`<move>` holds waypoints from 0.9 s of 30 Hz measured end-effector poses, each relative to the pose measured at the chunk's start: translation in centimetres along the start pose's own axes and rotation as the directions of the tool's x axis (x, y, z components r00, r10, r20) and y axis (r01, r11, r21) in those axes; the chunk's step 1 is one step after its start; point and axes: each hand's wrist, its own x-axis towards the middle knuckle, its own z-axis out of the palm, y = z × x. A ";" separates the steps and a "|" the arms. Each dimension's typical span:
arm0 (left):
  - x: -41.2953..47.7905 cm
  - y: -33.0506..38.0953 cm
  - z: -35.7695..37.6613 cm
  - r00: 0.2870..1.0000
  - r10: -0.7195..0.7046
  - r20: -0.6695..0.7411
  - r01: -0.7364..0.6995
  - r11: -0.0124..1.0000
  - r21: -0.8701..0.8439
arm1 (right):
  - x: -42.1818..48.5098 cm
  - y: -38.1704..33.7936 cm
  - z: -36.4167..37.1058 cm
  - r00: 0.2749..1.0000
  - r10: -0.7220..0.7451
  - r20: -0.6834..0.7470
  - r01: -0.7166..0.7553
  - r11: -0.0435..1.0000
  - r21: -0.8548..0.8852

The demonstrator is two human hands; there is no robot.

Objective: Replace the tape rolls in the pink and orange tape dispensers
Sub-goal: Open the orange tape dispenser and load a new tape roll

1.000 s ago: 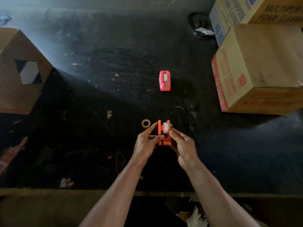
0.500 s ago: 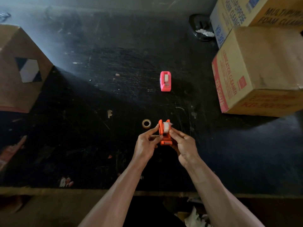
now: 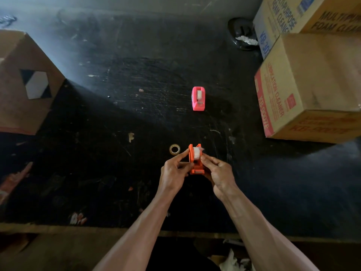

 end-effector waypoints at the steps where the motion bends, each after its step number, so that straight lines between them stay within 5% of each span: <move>1: 0.1 0.1 0.1 1.000 -0.005 0.004 0.005 1.000 0.004 | 0.0 0.0 -0.1 1.000 0.005 0.003 -0.005 1.000 0.004; 27: 1.2 -2.5 1.9 0.998 0.011 -0.058 -0.003 0.991 0.134 | 2.9 2.8 0.3 0.994 0.010 -0.108 -0.016 0.999 -0.047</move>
